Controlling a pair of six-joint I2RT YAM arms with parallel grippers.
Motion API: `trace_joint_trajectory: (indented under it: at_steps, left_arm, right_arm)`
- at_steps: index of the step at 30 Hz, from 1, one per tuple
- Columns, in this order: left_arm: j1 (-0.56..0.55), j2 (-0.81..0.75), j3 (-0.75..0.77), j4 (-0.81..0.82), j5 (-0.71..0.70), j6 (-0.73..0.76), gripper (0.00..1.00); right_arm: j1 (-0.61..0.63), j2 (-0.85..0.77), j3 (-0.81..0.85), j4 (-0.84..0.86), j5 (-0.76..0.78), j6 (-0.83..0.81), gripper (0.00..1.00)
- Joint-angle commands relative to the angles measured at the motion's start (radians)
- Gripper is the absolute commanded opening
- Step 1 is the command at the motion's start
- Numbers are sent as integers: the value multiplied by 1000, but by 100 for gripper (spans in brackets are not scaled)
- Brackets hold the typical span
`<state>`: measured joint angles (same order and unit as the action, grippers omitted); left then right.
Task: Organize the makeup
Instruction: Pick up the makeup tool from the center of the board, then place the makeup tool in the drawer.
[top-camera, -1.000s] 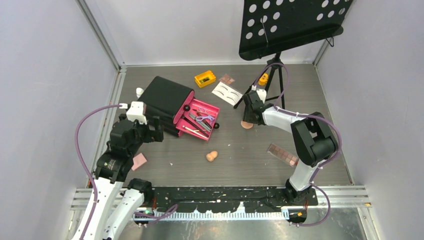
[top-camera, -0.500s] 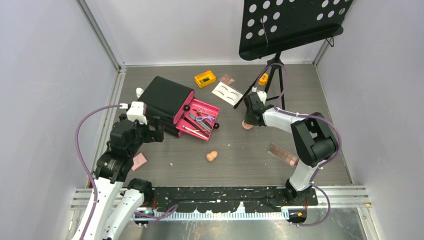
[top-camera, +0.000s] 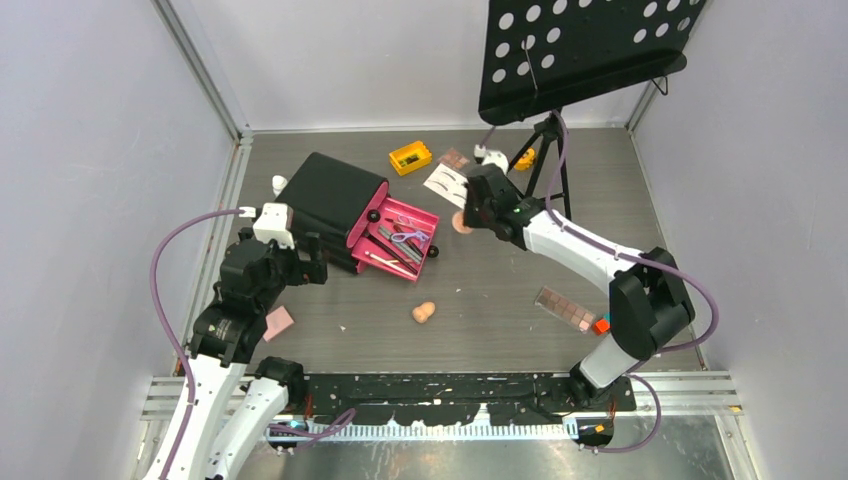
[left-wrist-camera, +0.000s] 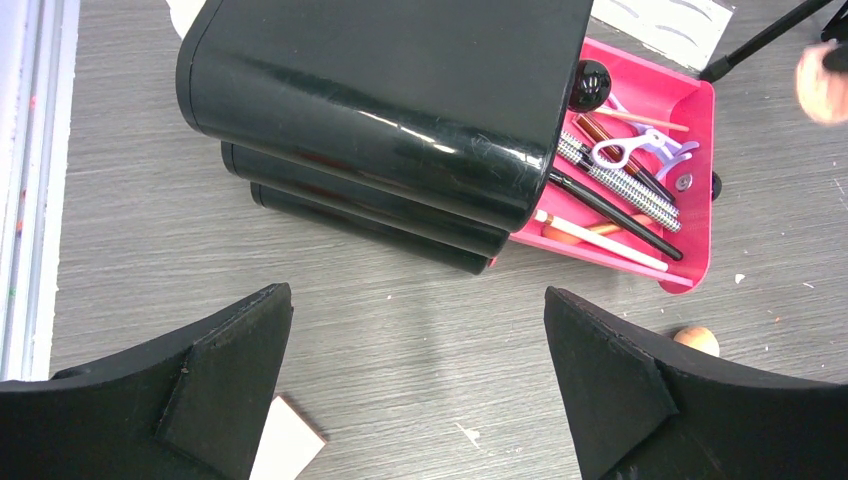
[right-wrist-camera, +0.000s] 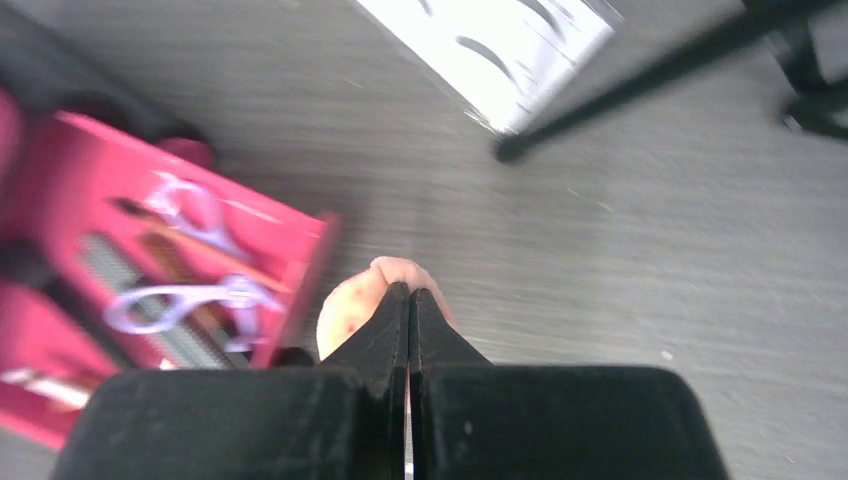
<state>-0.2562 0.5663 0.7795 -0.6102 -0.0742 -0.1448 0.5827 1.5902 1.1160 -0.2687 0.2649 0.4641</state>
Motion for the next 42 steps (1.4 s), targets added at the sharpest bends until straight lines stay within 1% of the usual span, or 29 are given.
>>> trace_joint_trajectory:
  at_steps: [1, 7, 14, 19, 26, 30, 32, 34, 39, 42]
  left_arm:
    - [-4, -1, 0, 46, 8, 13, 100]
    - [-3, -5, 0, 45, 8, 13, 100]
    - [-3, -7, 0, 43, 8, 13, 100]
    - [-3, -8, 0, 46, 7, 13, 100]
    - [-3, -9, 0, 44, 5, 13, 100]
    - [-3, -9, 0, 44, 5, 13, 100]
    - [-4, -9, 0, 45, 4, 13, 100]
    - [-3, -9, 0, 45, 4, 13, 100]
    - [-4, -7, 0, 46, 7, 13, 100]
    - [-4, -8, 0, 45, 7, 13, 100]
  right_arm:
    - [55, 24, 170, 16, -56, -1, 0]
    - [136, 178, 327, 4, -88, 38, 0]
    - [181, 334, 474, 5, -106, 74, 0]
    - [199, 406, 541, -2, -120, 80, 2]
    - [211, 465, 600, -1, -136, 95, 4]
    - [215, 494, 629, -6, -149, 100, 10]
    - [216, 501, 637, -5, -163, 103, 14]
    - [216, 499, 635, 3, -177, 105, 21]
    - [218, 445, 573, 44, -173, 103, 37]
    - [218, 390, 528, 52, -147, 83, 42]
